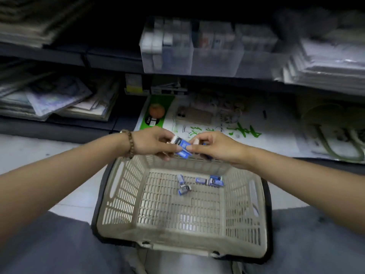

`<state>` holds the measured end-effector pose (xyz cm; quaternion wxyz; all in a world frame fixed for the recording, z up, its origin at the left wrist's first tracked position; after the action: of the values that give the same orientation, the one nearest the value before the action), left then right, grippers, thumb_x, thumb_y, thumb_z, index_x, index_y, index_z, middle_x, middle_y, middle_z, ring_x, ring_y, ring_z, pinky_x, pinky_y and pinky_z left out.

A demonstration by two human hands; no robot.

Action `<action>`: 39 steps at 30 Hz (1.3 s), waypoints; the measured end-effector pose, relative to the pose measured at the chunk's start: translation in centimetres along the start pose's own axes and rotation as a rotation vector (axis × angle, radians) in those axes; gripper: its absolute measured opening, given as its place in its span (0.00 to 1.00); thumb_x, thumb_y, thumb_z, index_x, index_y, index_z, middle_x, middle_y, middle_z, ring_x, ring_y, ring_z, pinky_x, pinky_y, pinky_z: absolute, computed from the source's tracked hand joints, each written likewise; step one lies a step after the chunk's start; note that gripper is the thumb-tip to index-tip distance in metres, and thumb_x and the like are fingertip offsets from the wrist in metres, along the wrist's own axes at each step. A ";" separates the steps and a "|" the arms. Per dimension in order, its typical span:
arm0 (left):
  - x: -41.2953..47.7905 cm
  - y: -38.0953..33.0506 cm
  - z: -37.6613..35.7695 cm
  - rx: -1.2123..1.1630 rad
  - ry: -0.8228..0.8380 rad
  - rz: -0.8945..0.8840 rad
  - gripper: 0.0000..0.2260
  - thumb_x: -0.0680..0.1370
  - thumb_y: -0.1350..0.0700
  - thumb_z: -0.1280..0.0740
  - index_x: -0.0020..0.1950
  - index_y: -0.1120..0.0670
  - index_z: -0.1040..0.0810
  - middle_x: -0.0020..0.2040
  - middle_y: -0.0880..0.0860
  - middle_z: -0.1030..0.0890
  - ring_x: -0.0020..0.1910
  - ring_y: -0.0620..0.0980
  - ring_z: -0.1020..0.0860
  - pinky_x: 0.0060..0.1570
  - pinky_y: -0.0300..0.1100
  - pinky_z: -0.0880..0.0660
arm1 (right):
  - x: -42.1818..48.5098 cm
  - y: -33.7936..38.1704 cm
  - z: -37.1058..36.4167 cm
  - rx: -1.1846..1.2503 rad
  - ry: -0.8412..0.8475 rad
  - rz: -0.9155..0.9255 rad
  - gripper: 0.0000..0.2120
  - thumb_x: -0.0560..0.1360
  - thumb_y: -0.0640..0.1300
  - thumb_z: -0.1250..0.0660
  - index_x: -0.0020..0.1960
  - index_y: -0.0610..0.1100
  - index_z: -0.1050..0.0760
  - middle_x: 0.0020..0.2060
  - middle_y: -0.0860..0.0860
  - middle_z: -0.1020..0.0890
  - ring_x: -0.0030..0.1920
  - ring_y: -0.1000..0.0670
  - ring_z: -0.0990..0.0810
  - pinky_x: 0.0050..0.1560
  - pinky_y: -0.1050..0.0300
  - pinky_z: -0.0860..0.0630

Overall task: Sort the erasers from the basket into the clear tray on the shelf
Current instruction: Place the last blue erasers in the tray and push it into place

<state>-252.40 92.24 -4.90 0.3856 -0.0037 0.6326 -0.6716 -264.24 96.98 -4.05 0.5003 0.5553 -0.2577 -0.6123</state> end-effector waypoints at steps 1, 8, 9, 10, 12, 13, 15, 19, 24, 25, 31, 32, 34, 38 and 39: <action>-0.6 -1.2 -0.2 -0.072 0.001 -0.047 0.08 0.77 0.60 0.35 0.51 0.63 0.22 0.35 0.49 0.21 0.33 0.40 0.22 0.37 0.31 0.23 | -0.6 1.0 0.6 0.048 -0.030 0.029 0.07 0.73 0.46 0.30 0.41 0.43 0.23 0.28 0.52 0.27 0.26 0.56 0.32 0.27 0.65 0.35; -2.0 -2.6 2.3 -0.530 -0.415 0.012 0.14 0.79 0.49 0.40 0.42 0.58 0.23 0.27 0.48 0.20 0.25 0.42 0.27 0.24 0.32 0.28 | -2.3 4.5 4.8 0.573 -0.271 0.038 0.04 0.74 0.44 0.32 0.42 0.44 0.22 0.29 0.53 0.25 0.23 0.58 0.32 0.22 0.67 0.35; -1.9 -2.7 2.3 -0.552 -0.440 0.011 0.14 0.79 0.50 0.39 0.42 0.59 0.23 0.26 0.47 0.20 0.23 0.41 0.29 0.23 0.32 0.29 | -2.4 4.7 4.9 0.572 -0.266 0.048 0.04 0.74 0.44 0.32 0.43 0.44 0.22 0.30 0.52 0.24 0.23 0.58 0.32 0.23 0.67 0.34; -1.8 -3.1 2.3 -0.566 -0.433 -0.003 0.12 0.79 0.51 0.38 0.44 0.59 0.23 0.28 0.48 0.19 0.22 0.40 0.29 0.23 0.31 0.28 | -2.5 4.8 4.9 0.554 -0.257 0.056 0.04 0.75 0.44 0.32 0.44 0.43 0.21 0.30 0.52 0.23 0.24 0.57 0.32 0.23 0.67 0.34; -1.7 -3.5 1.7 -0.604 -0.365 -0.059 0.07 0.78 0.57 0.36 0.49 0.58 0.22 0.37 0.51 0.18 0.25 0.39 0.26 0.28 0.30 0.25 | -2.7 4.6 4.8 0.511 -0.251 0.062 0.05 0.75 0.43 0.32 0.45 0.42 0.20 0.30 0.52 0.23 0.24 0.57 0.32 0.24 0.66 0.34; -1.6 -3.5 1.5 -0.629 -0.337 -0.086 0.06 0.77 0.59 0.35 0.52 0.59 0.23 0.40 0.53 0.18 0.28 0.40 0.23 0.32 0.31 0.23 | -2.8 4.4 4.8 0.499 -0.256 0.058 0.05 0.74 0.43 0.32 0.45 0.42 0.20 0.30 0.52 0.23 0.24 0.57 0.32 0.24 0.66 0.34; -1.7 -3.6 1.7 -0.667 -0.332 -0.128 0.08 0.75 0.62 0.33 0.53 0.60 0.23 0.40 0.53 0.18 0.33 0.42 0.19 0.36 0.32 0.22 | -2.9 4.0 5.0 0.502 -0.273 0.045 0.05 0.74 0.43 0.32 0.45 0.42 0.20 0.30 0.52 0.23 0.24 0.57 0.32 0.24 0.67 0.34; -2.4 -3.6 3.6 -0.465 -0.451 -0.147 0.10 0.68 0.54 0.26 0.47 0.55 0.20 0.32 0.48 0.20 0.27 0.41 0.24 0.32 0.31 0.25 | -3.1 3.8 5.6 0.528 -0.284 0.030 0.05 0.74 0.44 0.31 0.45 0.42 0.19 0.29 0.52 0.22 0.24 0.57 0.32 0.24 0.66 0.34; -3.0 -4.8 5.4 -0.380 -0.498 -0.263 0.08 0.75 0.53 0.32 0.49 0.53 0.17 0.40 0.48 0.22 0.33 0.40 0.27 0.33 0.29 0.27 | -3.3 3.9 5.8 0.552 -0.281 0.044 0.05 0.74 0.43 0.31 0.46 0.42 0.19 0.29 0.52 0.22 0.24 0.57 0.32 0.24 0.66 0.33; -2.9 -4.9 5.4 -0.444 -0.496 -0.264 0.09 0.77 0.52 0.35 0.50 0.52 0.16 0.42 0.50 0.22 0.37 0.41 0.26 0.36 0.30 0.25 | -3.2 4.0 5.7 0.557 -0.272 0.048 0.05 0.74 0.43 0.32 0.46 0.42 0.19 0.30 0.52 0.22 0.24 0.57 0.32 0.24 0.66 0.33; -2.2 -5.7 3.5 -0.681 -0.360 -0.247 0.10 0.81 0.58 0.42 0.55 0.60 0.24 0.52 0.56 0.18 0.49 0.47 0.18 0.45 0.36 0.20 | -2.5 4.9 4.0 0.546 -0.211 0.089 0.04 0.73 0.45 0.31 0.44 0.46 0.18 0.31 0.53 0.22 0.24 0.57 0.32 0.24 0.67 0.33; -2.1 -5.9 3.1 -0.703 -0.339 -0.239 0.11 0.81 0.57 0.43 0.56 0.60 0.24 0.52 0.55 0.17 0.48 0.47 0.18 0.44 0.37 0.20 | -2.3 5.1 3.6 0.538 -0.199 0.094 0.05 0.73 0.45 0.31 0.45 0.45 0.18 0.31 0.53 0.22 0.25 0.57 0.32 0.24 0.67 0.33; -1.9 -6.3 2.8 -0.760 -0.310 -0.230 0.13 0.81 0.55 0.44 0.59 0.59 0.25 0.49 0.55 0.16 0.47 0.48 0.17 0.43 0.39 0.20 | -2.1 5.3 3.1 0.513 -0.188 0.097 0.07 0.74 0.45 0.32 0.48 0.43 0.19 0.31 0.53 0.22 0.25 0.57 0.32 0.25 0.67 0.33; -1.5 -6.8 2.1 -0.756 -0.249 -0.246 0.17 0.80 0.47 0.44 0.60 0.56 0.25 0.56 0.53 0.18 0.54 0.50 0.19 0.45 0.37 0.20 | -1.7 5.6 2.2 0.400 -0.202 0.091 0.09 0.74 0.45 0.32 0.50 0.41 0.20 0.31 0.53 0.22 0.25 0.58 0.32 0.26 0.67 0.33; -1.5 -7.0 2.0 -0.694 -0.248 -0.270 0.15 0.80 0.48 0.43 0.60 0.54 0.25 0.56 0.51 0.18 0.54 0.47 0.19 0.45 0.35 0.21 | -1.6 5.6 1.8 0.381 -0.195 0.093 0.09 0.74 0.45 0.32 0.50 0.41 0.20 0.31 0.54 0.22 0.25 0.58 0.31 0.26 0.67 0.33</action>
<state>-253.91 90.63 2.19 0.3429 -0.2982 0.7647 -0.4569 -264.32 95.92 2.00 0.3867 0.5655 -0.4414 -0.5795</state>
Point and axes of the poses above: each hand's wrist, its own x-axis towards the middle knuckle, its own z-axis out of the back of the hand, y = z × x, the point moved 8 cm from there along x, towards the middle knuckle
